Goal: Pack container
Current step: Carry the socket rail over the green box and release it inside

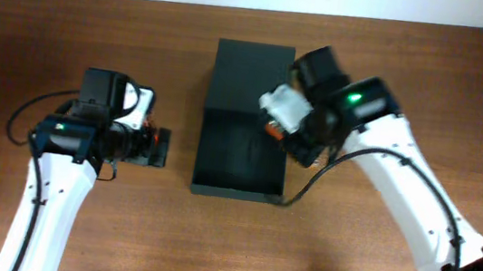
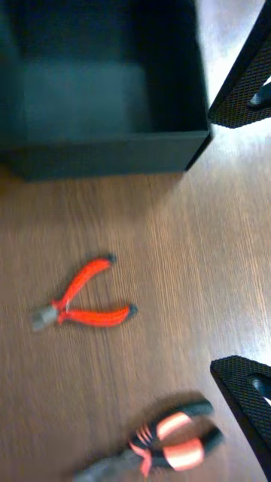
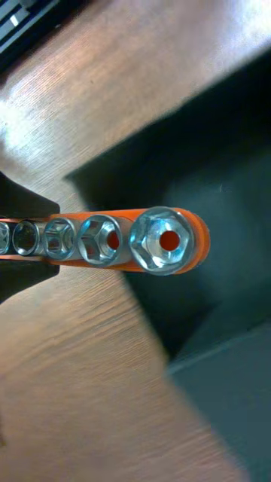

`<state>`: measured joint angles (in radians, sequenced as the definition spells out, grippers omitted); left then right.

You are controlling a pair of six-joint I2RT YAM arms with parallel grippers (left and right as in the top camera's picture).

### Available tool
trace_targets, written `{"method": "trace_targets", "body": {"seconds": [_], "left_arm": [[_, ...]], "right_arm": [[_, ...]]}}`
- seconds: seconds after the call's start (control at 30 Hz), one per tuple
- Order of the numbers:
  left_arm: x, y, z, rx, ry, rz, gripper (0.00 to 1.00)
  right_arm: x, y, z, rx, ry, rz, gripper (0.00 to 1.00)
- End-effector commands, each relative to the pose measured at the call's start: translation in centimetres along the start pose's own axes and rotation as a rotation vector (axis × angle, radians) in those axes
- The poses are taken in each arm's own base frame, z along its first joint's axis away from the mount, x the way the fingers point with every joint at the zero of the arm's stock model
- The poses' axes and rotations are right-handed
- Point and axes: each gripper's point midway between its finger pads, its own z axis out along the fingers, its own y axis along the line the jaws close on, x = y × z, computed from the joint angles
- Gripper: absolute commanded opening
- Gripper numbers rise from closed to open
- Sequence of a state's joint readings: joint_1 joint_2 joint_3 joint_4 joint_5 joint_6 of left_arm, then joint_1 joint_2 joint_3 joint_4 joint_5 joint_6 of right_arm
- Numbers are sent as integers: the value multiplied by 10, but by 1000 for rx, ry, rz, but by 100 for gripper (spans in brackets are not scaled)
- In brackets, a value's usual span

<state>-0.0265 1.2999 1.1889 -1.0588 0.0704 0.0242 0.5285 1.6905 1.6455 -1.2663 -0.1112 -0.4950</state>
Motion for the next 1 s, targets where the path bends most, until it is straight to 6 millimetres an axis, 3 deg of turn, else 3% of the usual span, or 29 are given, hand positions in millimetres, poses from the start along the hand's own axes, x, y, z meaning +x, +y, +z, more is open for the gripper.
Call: {"method": "trace_targets", "body": {"seconds": [0.0,0.13,0.3,0.67,0.97], "left_arm": [[-17,36,-18,-67,-72,-146,99],[-27,74,-39,-121,-135,-239,99],[-38,96,-64,-136,-198,-230,99],[-38,97,-71,-142,-198,-218,99],[-38,97,-71,-141,-198,-218,99]], "right_arm": [[-16,20,3,-16,-30,-142,4],[-29,31,6,-16,-55,-183,4],[-30,33,23,-32,-32,-189,4],[-26,41,90,-166,68,-228,4],[-12,50,148,-275,169,-218,4]]}}
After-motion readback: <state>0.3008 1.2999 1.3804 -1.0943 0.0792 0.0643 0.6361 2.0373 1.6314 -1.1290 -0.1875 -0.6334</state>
